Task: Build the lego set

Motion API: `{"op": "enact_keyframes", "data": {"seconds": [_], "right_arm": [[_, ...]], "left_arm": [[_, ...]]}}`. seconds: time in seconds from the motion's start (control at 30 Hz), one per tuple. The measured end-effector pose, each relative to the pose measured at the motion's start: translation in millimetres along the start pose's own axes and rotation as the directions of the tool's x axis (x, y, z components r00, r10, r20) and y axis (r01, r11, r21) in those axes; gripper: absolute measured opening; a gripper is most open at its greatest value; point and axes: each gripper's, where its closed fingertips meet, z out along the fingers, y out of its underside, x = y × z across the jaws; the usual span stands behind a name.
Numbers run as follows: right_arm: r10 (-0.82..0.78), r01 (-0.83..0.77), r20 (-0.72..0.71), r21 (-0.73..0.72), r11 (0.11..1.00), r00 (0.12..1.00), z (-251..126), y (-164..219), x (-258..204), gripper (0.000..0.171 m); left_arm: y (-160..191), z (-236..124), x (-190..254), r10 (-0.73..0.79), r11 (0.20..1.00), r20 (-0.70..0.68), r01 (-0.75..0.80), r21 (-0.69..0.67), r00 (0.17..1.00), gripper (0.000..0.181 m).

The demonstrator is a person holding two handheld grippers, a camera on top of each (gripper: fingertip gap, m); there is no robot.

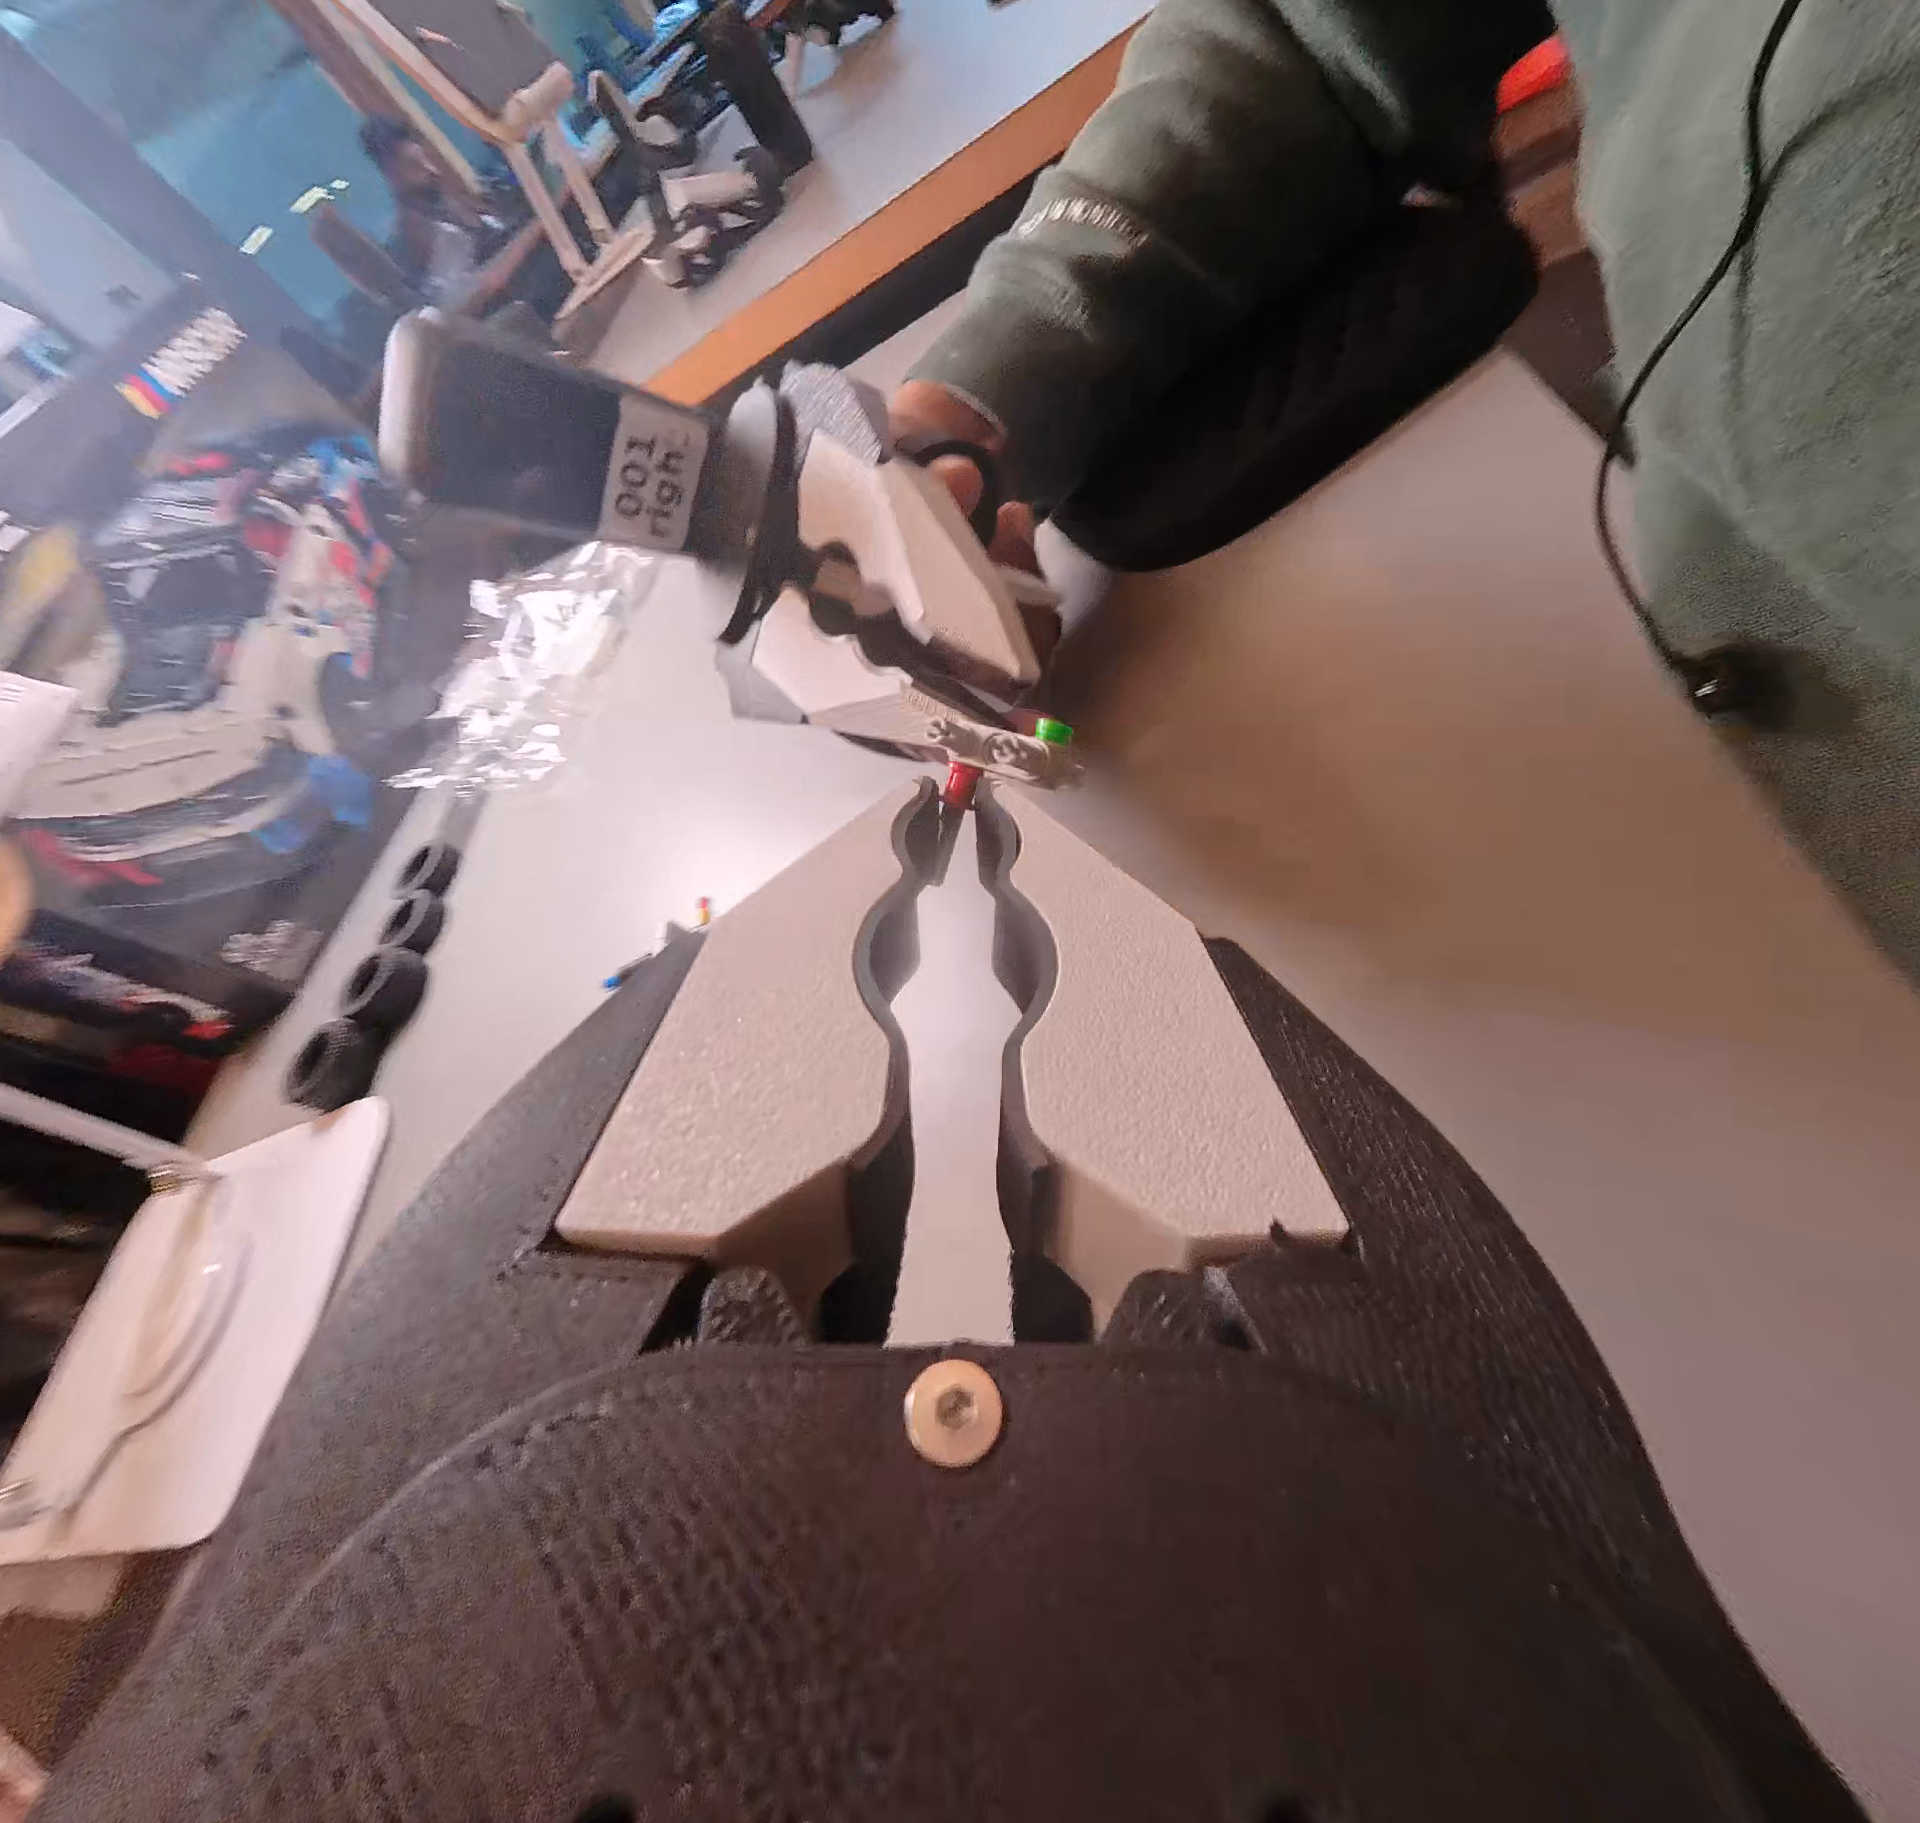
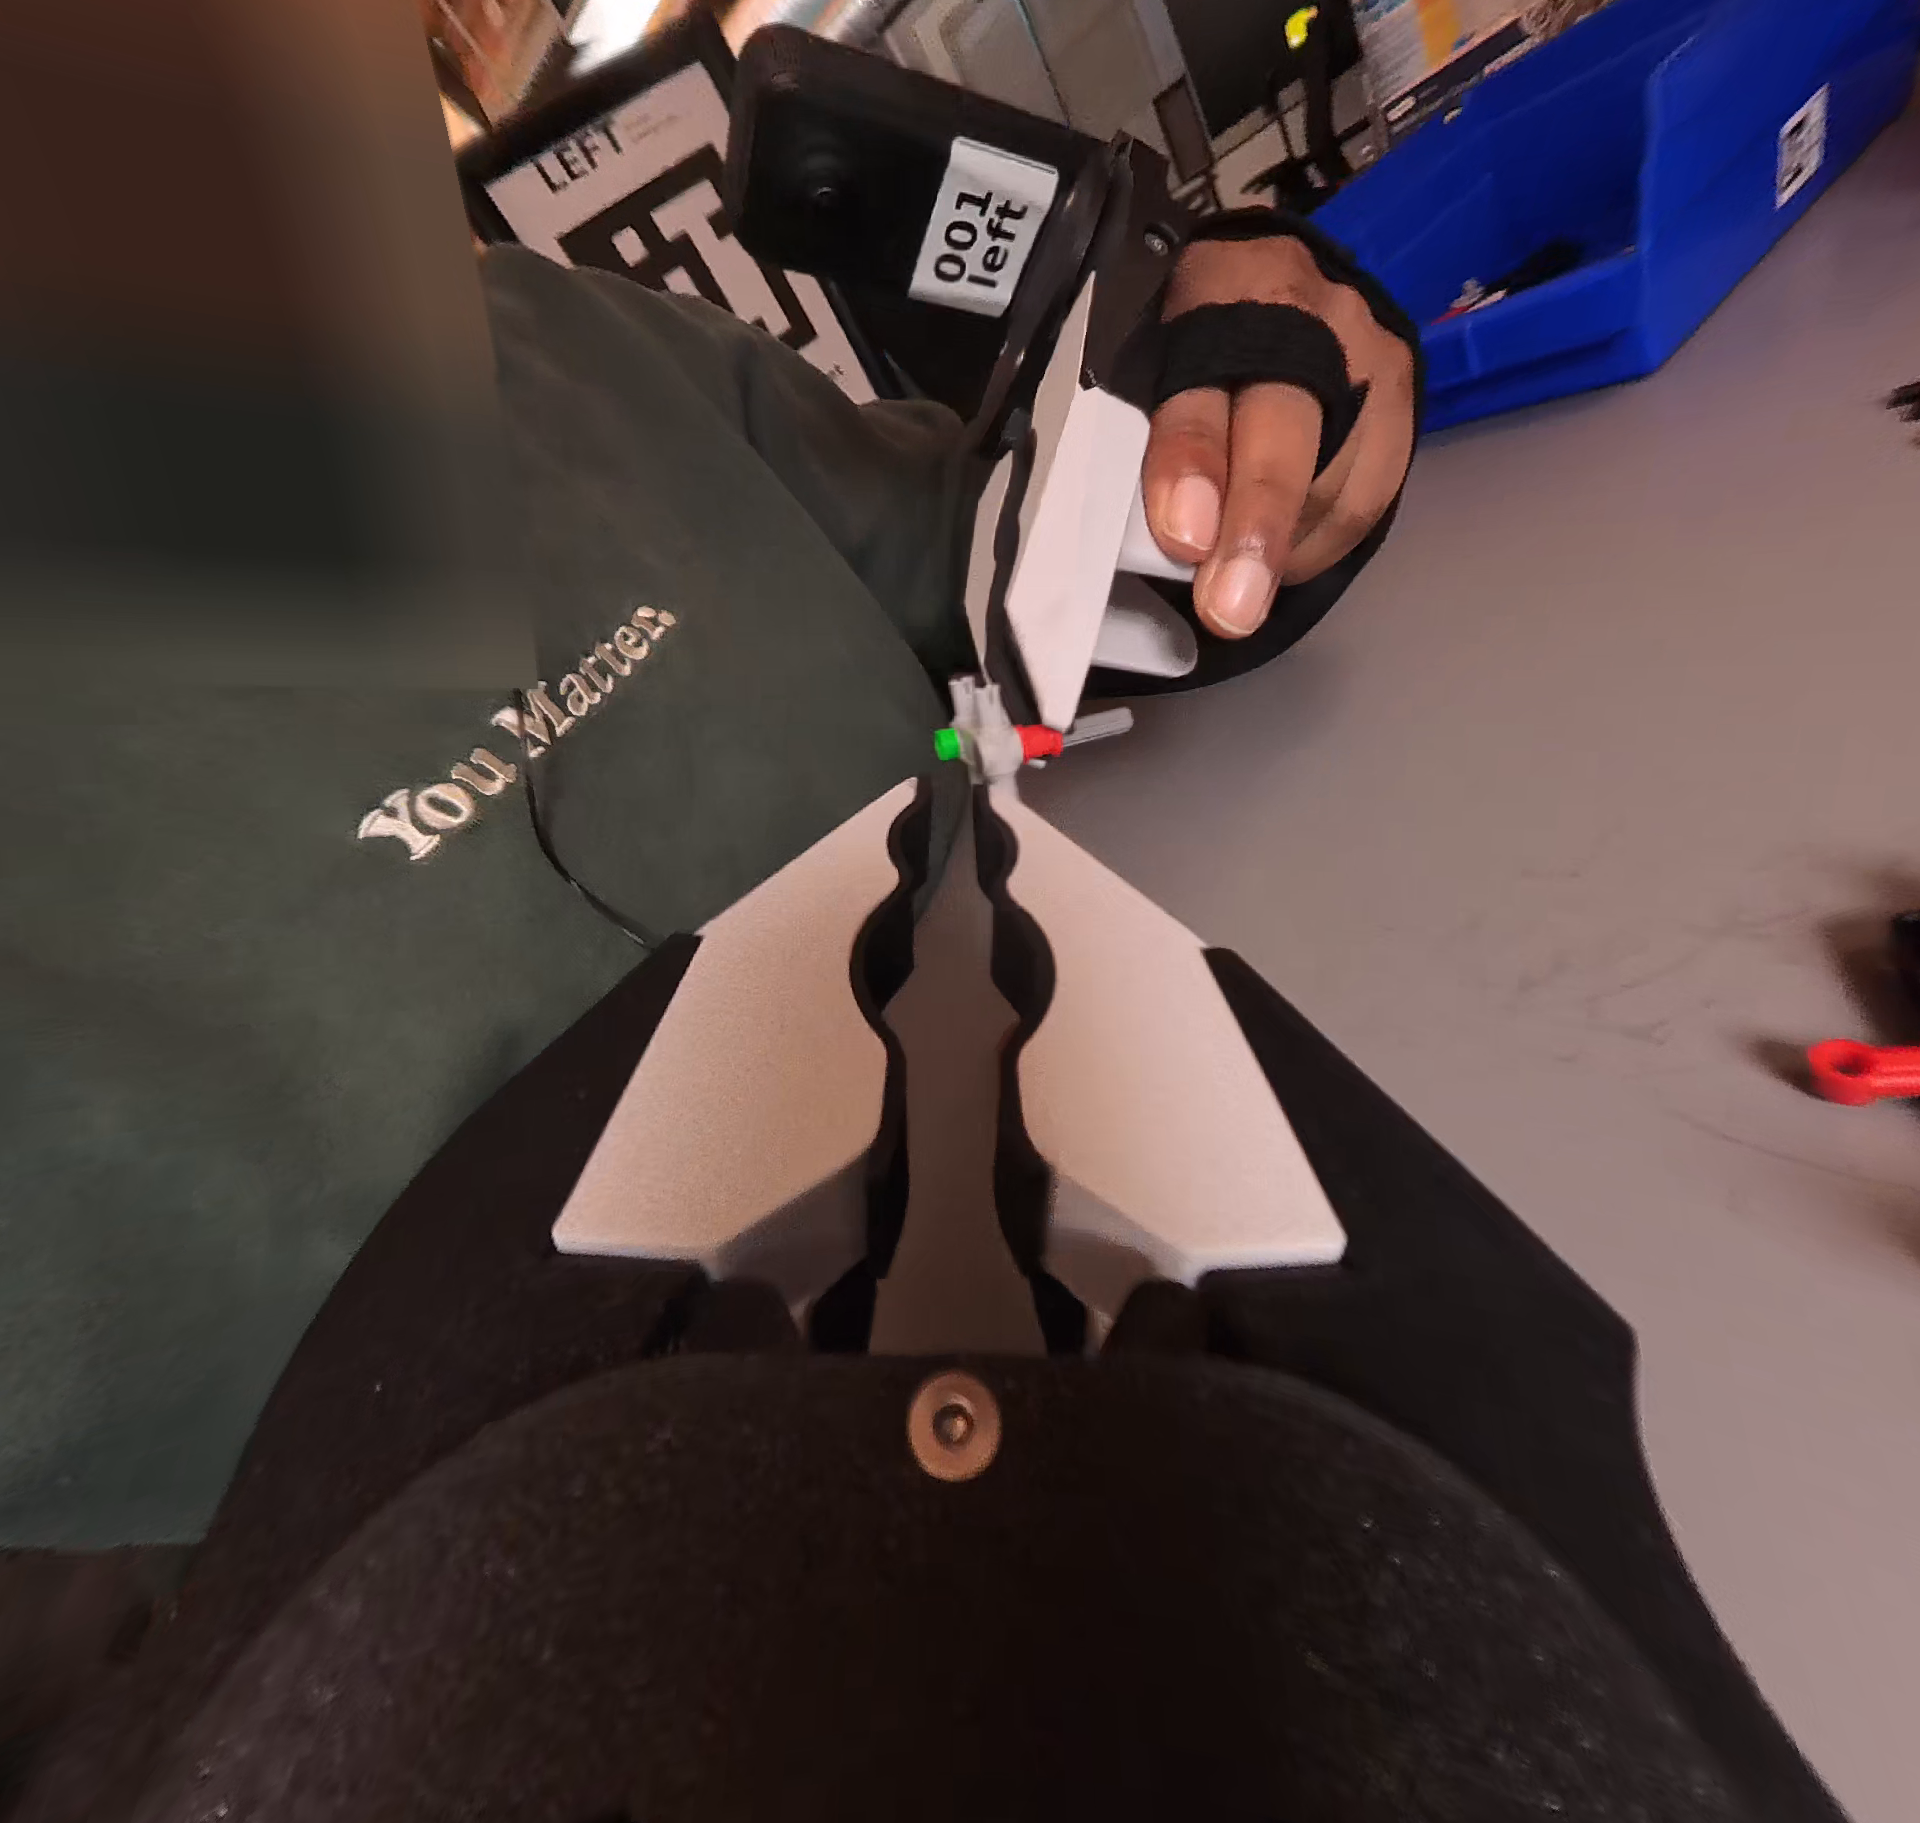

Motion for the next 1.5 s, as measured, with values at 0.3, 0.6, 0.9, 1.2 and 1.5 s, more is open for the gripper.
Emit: {"op": "enact_keyframes", "data": {"seconds": [0.3, 0.6, 0.9, 1.2, 1.5], "right_arm": [[-0.170, 0.153, -0.286, -0.080, 0.985, 0.943, -2.6, 1.6, 20.6, 0.025], [-0.276, 0.199, -0.578, -0.195, 0.960, 0.768, -10.8, 7.3, 56.5, 0.038], [-0.385, 0.238, -0.638, -0.307, 0.921, 0.667, -10.8, 11.9, 65.4, 0.022], [-0.547, 0.326, -0.740, -0.444, 0.834, 0.392, -34.8, -2.6, 81.7, 0.022], [-0.527, 0.402, -0.801, -0.400, 0.823, 0.282, -31.8, -18.3, 84.4, 0.022]], "left_arm": [[15.7, -0.9, -10.8, 0.095, 0.992, 0.083, -0.087, -0.092, 0.992, 0.004], [36.6, 0.5, -24.1, 0.045, 0.988, 0.146, -0.022, -0.151, 0.988, 0.004], [42.3, 4.2, -22.7, -0.122, 0.988, 0.108, 0.131, -0.083, 0.987, 0.005], [49.4, -2.0, -40.3, -0.511, 0.859, 0.052, 0.510, 0.038, 0.858, 0.007], [38.4, 6.2, -50.0, -0.778, 0.614, -0.045, 0.773, 0.158, 0.627, 0.006]]}}
